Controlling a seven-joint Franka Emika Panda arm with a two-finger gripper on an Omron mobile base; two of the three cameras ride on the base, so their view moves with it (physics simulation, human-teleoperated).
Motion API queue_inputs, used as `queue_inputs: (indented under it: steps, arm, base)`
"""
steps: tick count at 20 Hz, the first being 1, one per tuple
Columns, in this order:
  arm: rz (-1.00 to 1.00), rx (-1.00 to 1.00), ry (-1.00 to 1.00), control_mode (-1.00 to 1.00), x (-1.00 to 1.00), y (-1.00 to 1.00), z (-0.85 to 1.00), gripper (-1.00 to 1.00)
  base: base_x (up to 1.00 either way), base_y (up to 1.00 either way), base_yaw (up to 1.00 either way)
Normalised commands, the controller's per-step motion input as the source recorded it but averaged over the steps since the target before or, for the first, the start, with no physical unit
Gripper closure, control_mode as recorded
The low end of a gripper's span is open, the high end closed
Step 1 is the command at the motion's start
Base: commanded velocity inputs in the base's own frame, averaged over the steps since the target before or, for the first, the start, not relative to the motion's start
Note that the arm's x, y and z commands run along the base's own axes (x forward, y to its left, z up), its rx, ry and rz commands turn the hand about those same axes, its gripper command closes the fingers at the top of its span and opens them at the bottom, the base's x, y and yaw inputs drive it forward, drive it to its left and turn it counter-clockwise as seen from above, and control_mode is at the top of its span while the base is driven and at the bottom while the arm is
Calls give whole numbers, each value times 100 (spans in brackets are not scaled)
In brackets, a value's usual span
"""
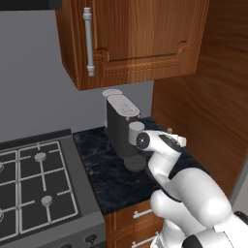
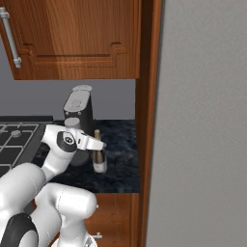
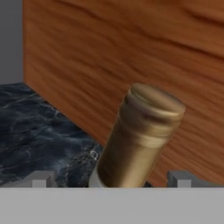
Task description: There is a wine glass and glass cup on the dining counter. Place the wine bottle next to the wine glass and the juice bottle next to the glass cup.
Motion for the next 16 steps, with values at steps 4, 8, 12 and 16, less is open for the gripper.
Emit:
queue_inputs:
  steps: [4, 8, 12, 16]
  arm:
    - [0, 0, 0, -100, 0, -1, -45, -100]
    - [0, 0, 0, -100, 0, 0, -48, -100]
    - [0, 0, 0, -100, 0, 0, -46, -100]
    - [0, 0, 0, -100, 0, -1, -47, -100]
  base:
    - [0, 0, 0]
    - [0, 0, 0]
    - [0, 0, 0]
    - [0, 0, 0]
